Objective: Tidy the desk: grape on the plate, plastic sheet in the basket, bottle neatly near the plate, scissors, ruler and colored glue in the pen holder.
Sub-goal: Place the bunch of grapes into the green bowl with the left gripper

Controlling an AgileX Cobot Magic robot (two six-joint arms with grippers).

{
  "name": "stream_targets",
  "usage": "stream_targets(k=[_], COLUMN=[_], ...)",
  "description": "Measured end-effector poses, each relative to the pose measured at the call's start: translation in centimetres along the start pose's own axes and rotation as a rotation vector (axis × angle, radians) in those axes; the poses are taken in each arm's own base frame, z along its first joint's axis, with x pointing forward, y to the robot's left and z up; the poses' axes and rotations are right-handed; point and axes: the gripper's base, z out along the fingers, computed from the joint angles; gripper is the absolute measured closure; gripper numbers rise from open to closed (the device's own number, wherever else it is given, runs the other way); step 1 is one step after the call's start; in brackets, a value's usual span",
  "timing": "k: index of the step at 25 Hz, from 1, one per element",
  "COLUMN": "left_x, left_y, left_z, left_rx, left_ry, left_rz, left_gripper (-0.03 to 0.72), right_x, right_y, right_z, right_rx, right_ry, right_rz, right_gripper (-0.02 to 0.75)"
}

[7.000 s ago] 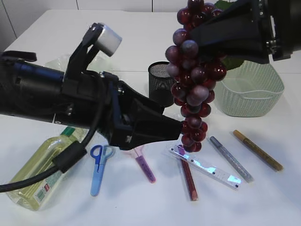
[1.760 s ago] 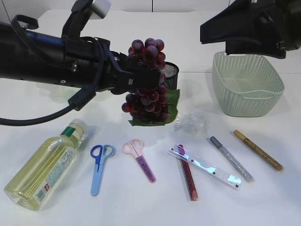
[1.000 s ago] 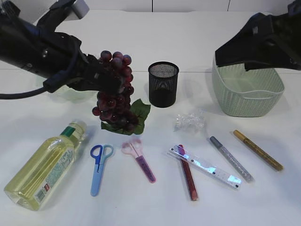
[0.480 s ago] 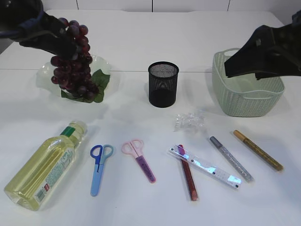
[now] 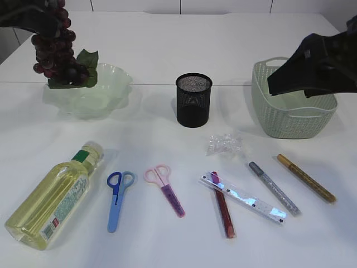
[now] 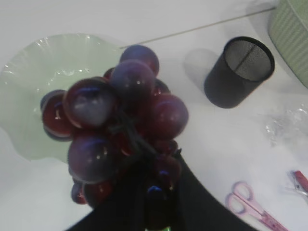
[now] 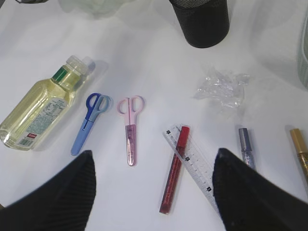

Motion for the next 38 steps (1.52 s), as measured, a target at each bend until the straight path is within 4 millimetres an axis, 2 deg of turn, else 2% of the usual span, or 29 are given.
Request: stream_targets(k=[10,19,24,27,32,34,38], left_x=[-1.0,-1.1,-0.7,-0.3,0.0,0.0,-0.2], left_y=[2.9,5.0,5.8,6.1,6.3,6.3,6.7], left_z=[5.5,11.5,14.2,15.2,15.6,15.6,15.5], left_rx=[-0.124,-0.163,-0.165,-0.165,-0.172,-0.176,-0.189], left_ry=[-0.131,-0.103,-0.077,-0.063,-0.049,-0.049,-0.064], left_rz=[0.006,0.036,0.038,0.036,0.051,0.057,0.059], left_gripper=[0.629,0.629,0.628,0.628,0.609,0.566,0.428], right_x=[-0.1,-0.3,-0.3,-0.3,-0.3,-0.4,-0.4], right_y=[-0.3,-0.5,-0.6,-0.7,-0.7,-0.7,-0.7], right_z=[0.0,0.0,0.0,0.0,0.0,0.0,0.0], right_rx=[0.031,0.057,0.071,0.075,0.076,0.077,0.077], right_ry=[-0.006,-0.035,-0.035,-0.035,-0.035,-0.037,-0.037], right_rz=[-0.024,-0.036,-0.049,-0.052,-0.054,-0.054,-0.045], right_gripper=[0.153,0.153,0.153,0.153,0.153,0.153,0.153])
